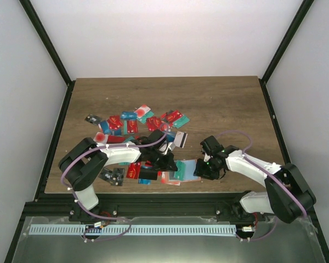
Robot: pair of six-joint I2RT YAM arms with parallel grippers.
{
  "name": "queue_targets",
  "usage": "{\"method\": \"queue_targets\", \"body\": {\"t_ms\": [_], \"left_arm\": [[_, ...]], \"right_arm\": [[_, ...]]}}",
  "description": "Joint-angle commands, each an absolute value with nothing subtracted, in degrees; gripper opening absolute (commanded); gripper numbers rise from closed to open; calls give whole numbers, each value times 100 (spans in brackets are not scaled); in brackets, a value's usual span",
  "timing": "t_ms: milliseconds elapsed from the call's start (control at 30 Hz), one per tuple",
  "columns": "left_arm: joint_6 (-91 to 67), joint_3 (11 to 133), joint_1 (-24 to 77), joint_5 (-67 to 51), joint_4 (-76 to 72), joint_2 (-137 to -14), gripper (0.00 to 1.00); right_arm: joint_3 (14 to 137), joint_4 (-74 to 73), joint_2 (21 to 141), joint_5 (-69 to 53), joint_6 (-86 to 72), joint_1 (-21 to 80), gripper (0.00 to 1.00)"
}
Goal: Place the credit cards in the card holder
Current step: Insert the credit card into the card holder.
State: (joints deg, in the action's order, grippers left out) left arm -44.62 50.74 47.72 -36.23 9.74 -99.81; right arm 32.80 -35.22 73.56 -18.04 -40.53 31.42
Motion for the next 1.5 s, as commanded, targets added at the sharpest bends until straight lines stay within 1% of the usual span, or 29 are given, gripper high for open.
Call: {"method": "queue_targets", "body": {"t_ms": [0,433,1100,1467], "left_arm": [[-4571,5254,4781,-3600,918,-10102,4],[-4831,5186,4741,-3623,778,-10177,4],[-5863,4793,4661,-3903,176,-10399,4],[-6143,5016,4709,-3944,-57,-10792,4]], "right_arm": [[3187,-3482,7376,-1871,-4033,3129,37],[2956,-3332,7205,-2127,-4109,3129,36],[2539,-3024,6499,-2439,-4402,3129,38],[2374,-2790,6440,-2518,-4559,3129,38]]}}
